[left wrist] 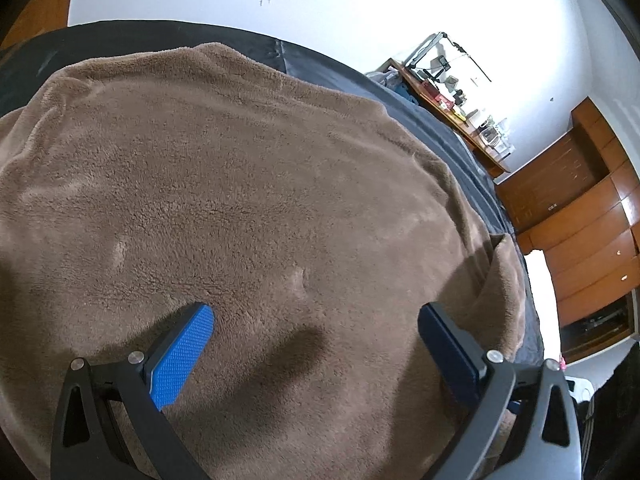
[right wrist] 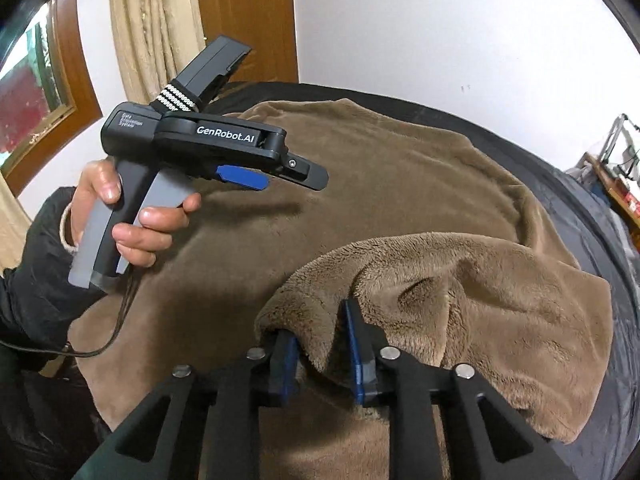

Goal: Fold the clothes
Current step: 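Lay the sleeve across the sweater body and open the right gripper, then grasp the other sleeve cuff with the left gripper and lift it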

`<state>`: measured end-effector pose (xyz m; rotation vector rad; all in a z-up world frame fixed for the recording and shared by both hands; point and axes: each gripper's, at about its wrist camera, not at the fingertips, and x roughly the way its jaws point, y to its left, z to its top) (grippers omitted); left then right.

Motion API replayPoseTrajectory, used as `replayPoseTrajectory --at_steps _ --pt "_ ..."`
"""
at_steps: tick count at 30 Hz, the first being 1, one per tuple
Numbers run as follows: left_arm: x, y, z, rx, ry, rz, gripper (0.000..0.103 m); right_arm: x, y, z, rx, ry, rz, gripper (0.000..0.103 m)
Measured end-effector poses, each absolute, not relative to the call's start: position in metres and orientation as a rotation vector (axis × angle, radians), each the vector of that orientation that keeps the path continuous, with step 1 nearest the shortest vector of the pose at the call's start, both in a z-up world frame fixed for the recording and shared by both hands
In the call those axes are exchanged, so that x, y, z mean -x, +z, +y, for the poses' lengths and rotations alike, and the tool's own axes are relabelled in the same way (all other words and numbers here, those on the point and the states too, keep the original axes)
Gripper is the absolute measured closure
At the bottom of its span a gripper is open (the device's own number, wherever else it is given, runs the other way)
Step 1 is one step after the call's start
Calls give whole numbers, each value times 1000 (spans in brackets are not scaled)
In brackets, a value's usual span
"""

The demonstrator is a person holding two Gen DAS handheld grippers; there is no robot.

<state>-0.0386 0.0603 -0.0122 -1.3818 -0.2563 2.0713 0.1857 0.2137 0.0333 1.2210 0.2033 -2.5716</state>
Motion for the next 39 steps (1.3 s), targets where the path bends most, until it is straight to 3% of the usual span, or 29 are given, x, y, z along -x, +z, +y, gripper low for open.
replayPoseTrajectory --at_steps 2,4,5,7,16,18,21,27,36,39 --pt "38 -13 60 1379 2072 -254 0 -188 35 209 -1199 -2606 244 76" --pt "38 -12 60 1377 2072 -248 0 -192 38 205 -1171 -2642 309 67" --pt "37 -12 60 1375 2068 -246 0 -196 41 202 -1151 -2652 349 54" --pt "35 -9 61 1368 2050 -243 0 -203 47 196 -1109 -2670 425 45" --pt "22 0 72 1330 2011 -191 0 -209 64 217 -1110 -2843 353 45" --pt "22 -1 70 1338 2010 -190 0 -191 61 233 -1231 -2935 262 45" --pt "23 -3 67 1351 2011 -196 0 -175 49 231 -1325 -2680 84 45" --pt "25 -2 67 1363 2008 -199 0 -201 50 194 -1210 -2400 188 45" --pt "16 -3 66 1380 1958 -201 0 -183 33 225 -1256 -2704 213 45" --pt "11 -4 58 1398 1920 -247 0 -179 26 238 -1229 -2742 73 45"
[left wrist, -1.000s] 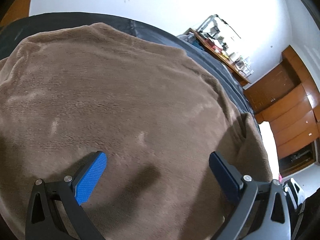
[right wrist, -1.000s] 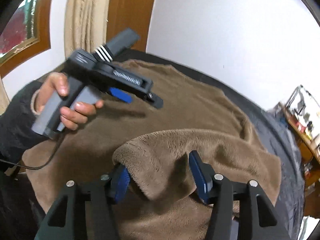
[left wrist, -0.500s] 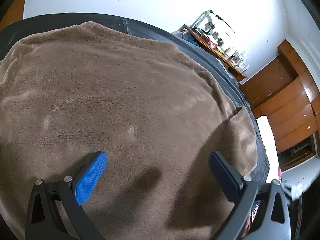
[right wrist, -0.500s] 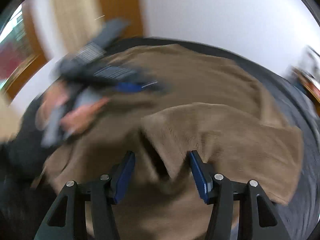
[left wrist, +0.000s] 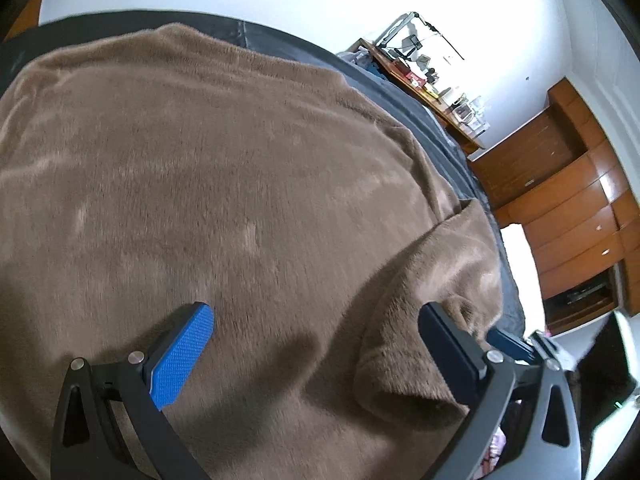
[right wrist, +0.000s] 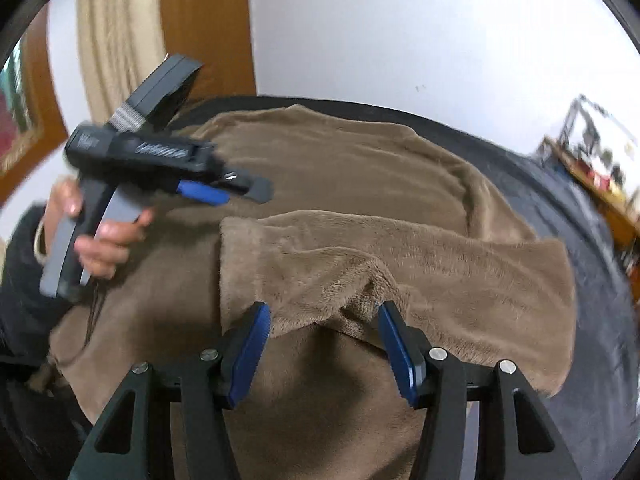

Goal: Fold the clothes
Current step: 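Grasp the other sleeve cuff with the left gripper and lift it, then lay the sleeve across the sweater body and open the left gripper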

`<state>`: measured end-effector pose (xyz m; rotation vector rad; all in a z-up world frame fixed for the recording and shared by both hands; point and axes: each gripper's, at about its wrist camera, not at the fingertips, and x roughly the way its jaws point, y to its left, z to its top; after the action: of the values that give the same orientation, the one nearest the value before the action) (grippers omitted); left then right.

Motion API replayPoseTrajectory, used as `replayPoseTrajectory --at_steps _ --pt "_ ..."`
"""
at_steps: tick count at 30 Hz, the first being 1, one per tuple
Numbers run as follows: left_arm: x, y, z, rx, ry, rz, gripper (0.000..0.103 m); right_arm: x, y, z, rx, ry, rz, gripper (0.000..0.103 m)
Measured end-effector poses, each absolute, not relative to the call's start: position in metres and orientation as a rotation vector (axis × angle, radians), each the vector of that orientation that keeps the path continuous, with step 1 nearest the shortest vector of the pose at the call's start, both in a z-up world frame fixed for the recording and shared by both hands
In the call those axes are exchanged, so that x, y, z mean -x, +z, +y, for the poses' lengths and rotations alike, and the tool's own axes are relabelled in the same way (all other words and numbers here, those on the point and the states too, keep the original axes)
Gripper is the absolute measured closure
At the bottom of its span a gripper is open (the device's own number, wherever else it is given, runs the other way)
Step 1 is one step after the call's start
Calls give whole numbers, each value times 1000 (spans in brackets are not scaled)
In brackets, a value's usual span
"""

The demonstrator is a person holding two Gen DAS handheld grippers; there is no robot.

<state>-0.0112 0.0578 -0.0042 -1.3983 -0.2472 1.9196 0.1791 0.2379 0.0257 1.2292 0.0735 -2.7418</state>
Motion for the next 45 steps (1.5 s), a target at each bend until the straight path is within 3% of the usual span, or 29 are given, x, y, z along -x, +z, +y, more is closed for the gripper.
replayPoseTrajectory --at_steps 8,18,22,25,27,29,30,38,45 --pt "-16 -5 64 1396 1873 -199 0 -183 16 271 -1108 -2848 -143 45" --pt "-13 -7 66 1522 1644 -477 0 -209 4 297 -992 -2813 -291 41" --pt "-22 -5 86 1544 1641 -406 0 -214 2 307 -945 -2793 -401 41" --pt "-28 -5 101 1564 1675 -320 19 -218 1 314 -921 -2789 -445 41" --pt "-30 -2 106 1560 1709 -269 61 -221 1 317 -910 -2809 -432 41" --pt "-28 -7 108 1591 1698 -272 81 -222 1 318 -911 -2828 -403 41" --pt "-27 -9 108 1601 1701 -271 85 -223 1 319 -910 -2837 -393 41" --pt "-5 31 80 1436 1853 -277 89 -225 1 327 -900 -2868 -421 41" --pt "32 84 1 1293 2090 -375 89 -229 -1 331 -908 -2888 -441 41"
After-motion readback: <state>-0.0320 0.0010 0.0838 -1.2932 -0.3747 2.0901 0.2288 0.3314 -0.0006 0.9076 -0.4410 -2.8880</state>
